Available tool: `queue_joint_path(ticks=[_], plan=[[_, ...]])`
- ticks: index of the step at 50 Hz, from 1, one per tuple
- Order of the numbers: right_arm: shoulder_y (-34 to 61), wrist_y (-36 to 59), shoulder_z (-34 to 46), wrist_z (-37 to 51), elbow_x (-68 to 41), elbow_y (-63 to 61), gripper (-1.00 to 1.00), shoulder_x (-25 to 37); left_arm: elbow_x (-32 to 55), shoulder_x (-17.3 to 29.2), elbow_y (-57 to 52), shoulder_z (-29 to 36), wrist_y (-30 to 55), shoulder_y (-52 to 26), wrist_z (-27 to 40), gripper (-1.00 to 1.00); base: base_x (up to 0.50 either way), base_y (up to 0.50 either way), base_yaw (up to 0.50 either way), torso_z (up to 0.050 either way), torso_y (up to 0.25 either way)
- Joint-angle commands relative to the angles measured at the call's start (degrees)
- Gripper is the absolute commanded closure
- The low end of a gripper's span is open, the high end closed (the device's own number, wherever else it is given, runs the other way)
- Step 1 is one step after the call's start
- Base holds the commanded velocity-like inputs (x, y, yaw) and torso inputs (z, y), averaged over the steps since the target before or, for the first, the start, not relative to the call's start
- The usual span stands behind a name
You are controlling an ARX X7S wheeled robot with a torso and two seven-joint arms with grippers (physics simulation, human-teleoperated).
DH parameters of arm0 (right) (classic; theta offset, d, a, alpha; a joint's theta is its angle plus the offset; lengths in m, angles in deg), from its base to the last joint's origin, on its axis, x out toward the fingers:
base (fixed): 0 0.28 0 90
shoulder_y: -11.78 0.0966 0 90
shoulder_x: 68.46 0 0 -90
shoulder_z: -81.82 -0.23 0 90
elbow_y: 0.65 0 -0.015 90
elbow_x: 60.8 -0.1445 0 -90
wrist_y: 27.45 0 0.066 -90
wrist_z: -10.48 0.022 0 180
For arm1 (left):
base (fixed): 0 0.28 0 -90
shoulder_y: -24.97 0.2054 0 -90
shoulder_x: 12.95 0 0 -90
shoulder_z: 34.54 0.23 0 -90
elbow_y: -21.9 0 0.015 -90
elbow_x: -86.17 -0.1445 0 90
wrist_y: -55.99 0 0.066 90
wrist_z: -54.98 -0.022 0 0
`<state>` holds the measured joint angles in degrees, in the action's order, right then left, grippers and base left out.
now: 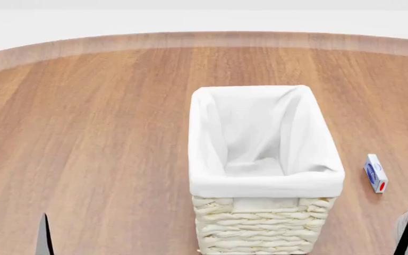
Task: Pick up the alphabet soup and put it in the basket.
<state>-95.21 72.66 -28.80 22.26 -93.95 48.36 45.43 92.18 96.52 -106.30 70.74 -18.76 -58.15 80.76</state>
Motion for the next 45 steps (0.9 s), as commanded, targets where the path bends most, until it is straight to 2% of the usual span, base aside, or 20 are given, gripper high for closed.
queue_joint_path(ticks=[1, 9, 19, 45], plan=[[9.2, 7.9, 2.2, 3.9, -0.4, -5.8, 1.00, 5.2, 0.2, 0.2, 0.0, 0.0, 0.1, -0.1, 0.2, -1.00, 0.00, 0.00, 0.00, 0.000, 0.000], [16.1, 11.4, 5.2, 4.7, -2.5, -4.9, 1.00, 7.1, 0.2, 0.2, 0.5, 0.2, -0.3, -0.2, 0.3, -1.00, 0.00, 0.00, 0.00, 0.000, 0.001], [29.1, 14.9, 13.3, 4.1, -2.7, 1.5, 1.00, 6.3, 0.4, 0.5, 0.7, 0.0, -0.3, -0.2, 0.5, -1.00, 0.00, 0.00, 0.00, 0.000, 0.000], [54.9, 20.2, 26.3, 1.6, 2.3, 17.4, 1.00, 3.0, 0.9, 1.0, 0.8, -0.3, -0.7, 0.0, 1.2, -1.00, 0.00, 0.00, 0.00, 0.000, 0.001]])
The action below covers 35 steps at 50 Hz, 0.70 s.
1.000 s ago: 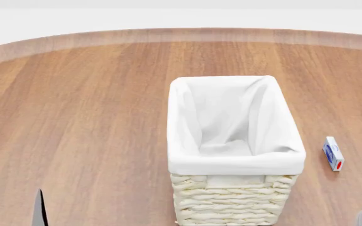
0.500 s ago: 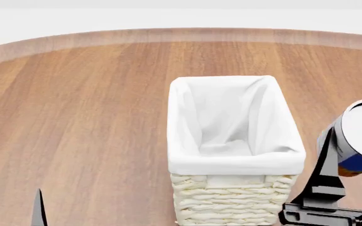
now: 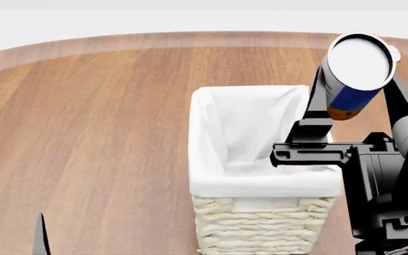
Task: Pick up the alphabet soup and put it in the basket.
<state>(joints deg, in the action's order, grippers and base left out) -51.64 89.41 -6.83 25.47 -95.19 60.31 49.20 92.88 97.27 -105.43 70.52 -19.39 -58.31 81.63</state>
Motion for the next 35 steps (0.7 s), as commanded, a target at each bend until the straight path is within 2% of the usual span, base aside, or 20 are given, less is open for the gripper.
queue_joint_path(ticks=[1, 16, 35], plan=[[11.3, 2.6, 4.7, -1.9, 4.0, 6.3, 1.00, -1.1, 0.2, 0.2, -0.1, -0.1, -0.1, 0.2, 0.3, -1.00, 0.00, 0.00, 0.00, 0.000, 0.000], [28.0, -0.1, 11.4, -8.0, 8.0, 30.0, 1.00, -7.6, 0.4, 0.3, 0.2, 0.1, -0.1, 0.0, 0.5, -1.00, 0.00, 0.00, 0.00, 0.000, 0.001], [40.9, -10.4, 17.2, -12.3, 15.4, 56.0, 1.00, -13.9, 0.8, 0.6, 0.2, 0.2, -0.1, -0.2, 0.7, -1.00, 0.00, 0.00, 0.00, 0.000, 0.001]])
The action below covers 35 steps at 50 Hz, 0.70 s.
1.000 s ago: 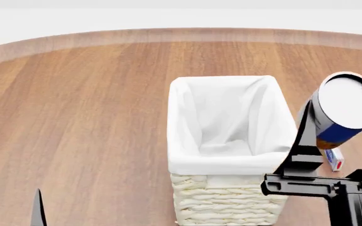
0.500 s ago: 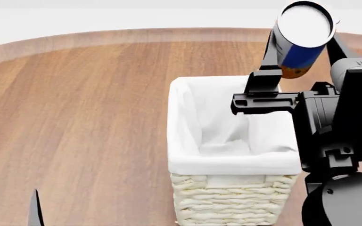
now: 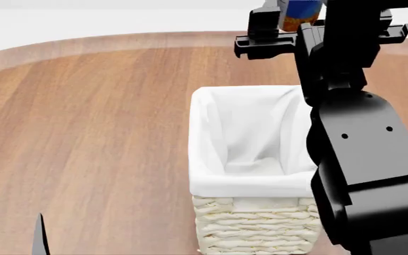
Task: Pick up the alphabet soup and put it in the basket.
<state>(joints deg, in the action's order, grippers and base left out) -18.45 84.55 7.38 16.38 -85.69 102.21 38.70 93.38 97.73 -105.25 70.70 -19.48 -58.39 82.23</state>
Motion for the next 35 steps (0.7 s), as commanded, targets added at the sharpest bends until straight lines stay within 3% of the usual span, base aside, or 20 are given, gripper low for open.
queue_joint_path(ticks=[1, 8, 16, 24, 35], plan=[[8.6, -6.1, 3.3, -3.7, 6.2, 16.6, 1.00, -4.0, 0.3, 0.2, -0.1, 0.0, 0.1, -0.1, 0.1, -1.00, 0.00, 0.00, 0.00, 0.000, 0.010], [14.3, -14.6, 4.8, -6.2, 9.0, 33.7, 1.00, -7.1, 0.4, 0.2, 0.4, 0.2, 0.0, -0.4, 0.1, -1.00, 0.00, 0.00, 0.00, 0.000, 0.000], [17.2, -16.0, 5.3, -8.9, 8.8, 42.5, 1.00, -9.1, 0.6, 0.3, 0.9, 0.3, 0.0, -0.6, 0.0, -1.00, 0.00, 0.00, 0.00, 0.000, 0.001], [24.4, -23.0, 5.6, -13.4, 9.5, 61.8, 1.00, -12.7, 0.9, 0.4, 0.9, 0.3, -0.1, -0.7, 0.1, -1.00, 0.00, 0.00, 0.00, 0.000, 0.000], [24.7, -16.2, 1.7, -16.3, 13.9, 62.1, 1.00, -13.7, 0.9, 0.6, 0.7, 0.4, -0.2, -0.6, 0.3, -1.00, 0.00, 0.00, 0.00, 0.001, 0.001]])
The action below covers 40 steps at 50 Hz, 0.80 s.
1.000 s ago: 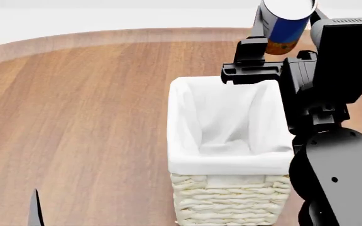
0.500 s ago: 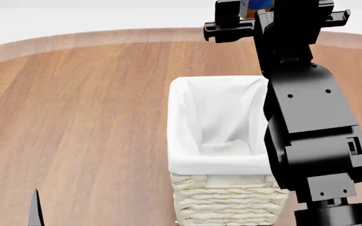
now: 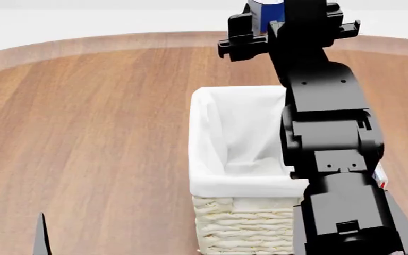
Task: Pick up the alphabet soup and put it in the basket.
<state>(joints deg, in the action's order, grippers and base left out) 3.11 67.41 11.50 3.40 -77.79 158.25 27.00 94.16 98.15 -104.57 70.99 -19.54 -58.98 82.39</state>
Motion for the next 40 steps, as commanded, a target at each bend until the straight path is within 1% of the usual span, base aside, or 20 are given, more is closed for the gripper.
queue_joint_path(ticks=[1, 8, 19, 28, 34, 40], plan=[[3.1, 1.5, -3.0, -3.4, 6.4, 6.1, 1.00, -2.0, 0.1, 0.1, 0.1, 0.1, -0.2, 0.0, 0.1, -1.00, 0.00, 0.00, 0.00, 0.000, 0.000], [2.4, 8.1, -6.2, -6.0, 10.6, 6.1, 1.00, -2.5, 0.3, 0.2, 0.4, 0.1, -0.3, 0.0, 0.2, -1.00, 0.00, 0.00, 0.00, 0.000, 0.001], [1.5, 11.5, -9.4, -7.5, 14.5, 6.1, 1.00, -2.7, 0.4, 0.3, 0.4, 0.2, -0.2, -0.1, 0.4, -1.00, 0.00, 0.00, 0.00, 0.000, 0.001], [0.4, 13.9, -10.9, -6.7, 15.8, 6.1, 1.00, -2.6, 0.7, 0.5, 0.2, -0.1, -0.4, 0.1, 0.6, -1.00, 0.00, 0.00, 0.00, 0.000, 0.000], [-0.5, 16.8, -10.8, -6.7, 16.6, 6.1, 1.00, -2.6, 0.6, 0.5, 0.4, 0.1, -0.4, 0.0, 0.8, -1.00, 0.00, 0.00, 0.00, 0.000, 0.002], [-1.5, 17.4, -10.6, -6.9, 16.8, 6.1, 1.00, -2.6, 0.6, 0.6, 0.4, 0.1, -0.5, 0.1, 0.8, -1.00, 0.00, 0.00, 0.00, 0.000, 0.000]])
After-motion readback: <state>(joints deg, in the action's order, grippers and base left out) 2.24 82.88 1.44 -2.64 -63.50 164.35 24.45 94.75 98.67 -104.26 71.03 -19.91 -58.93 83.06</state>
